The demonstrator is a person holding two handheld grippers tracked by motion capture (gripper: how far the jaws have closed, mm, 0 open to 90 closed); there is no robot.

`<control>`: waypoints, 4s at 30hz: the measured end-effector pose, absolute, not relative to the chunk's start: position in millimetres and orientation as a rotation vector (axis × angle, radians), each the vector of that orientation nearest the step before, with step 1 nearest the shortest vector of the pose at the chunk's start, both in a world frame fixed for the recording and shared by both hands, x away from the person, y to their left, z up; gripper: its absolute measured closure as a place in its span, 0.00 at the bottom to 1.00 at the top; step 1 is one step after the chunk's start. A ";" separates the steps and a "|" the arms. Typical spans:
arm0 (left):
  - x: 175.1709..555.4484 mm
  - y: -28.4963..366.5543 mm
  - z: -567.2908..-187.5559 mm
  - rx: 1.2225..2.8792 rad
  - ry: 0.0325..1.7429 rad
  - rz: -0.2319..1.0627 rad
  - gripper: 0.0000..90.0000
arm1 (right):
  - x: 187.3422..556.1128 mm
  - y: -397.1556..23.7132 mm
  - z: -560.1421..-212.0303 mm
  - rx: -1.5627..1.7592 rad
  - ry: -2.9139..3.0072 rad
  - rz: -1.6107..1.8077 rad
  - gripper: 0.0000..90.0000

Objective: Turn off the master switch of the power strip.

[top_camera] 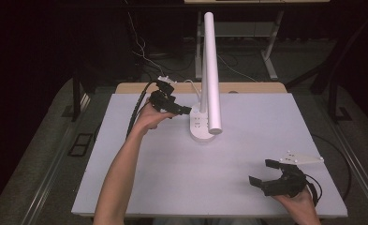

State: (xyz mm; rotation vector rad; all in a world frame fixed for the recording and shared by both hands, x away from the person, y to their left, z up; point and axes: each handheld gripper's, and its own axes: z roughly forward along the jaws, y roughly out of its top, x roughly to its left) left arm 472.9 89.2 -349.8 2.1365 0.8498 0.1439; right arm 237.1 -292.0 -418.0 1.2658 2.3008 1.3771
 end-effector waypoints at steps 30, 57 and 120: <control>497.9 81.0 -381.2 1.929 1.021 0.070 0.39 | 238.1 -295.7 -417.8 1.266 2.301 1.380 0.00; 510.2 70.0 -406.3 1.913 1.051 0.044 0.93 | 237.2 -298.9 -418.7 1.286 2.292 1.367 0.00; 510.0 49.9 -443.8 1.826 1.118 0.007 1.00 | 232.0 -300.3 -416.8 1.280 2.283 1.373 0.00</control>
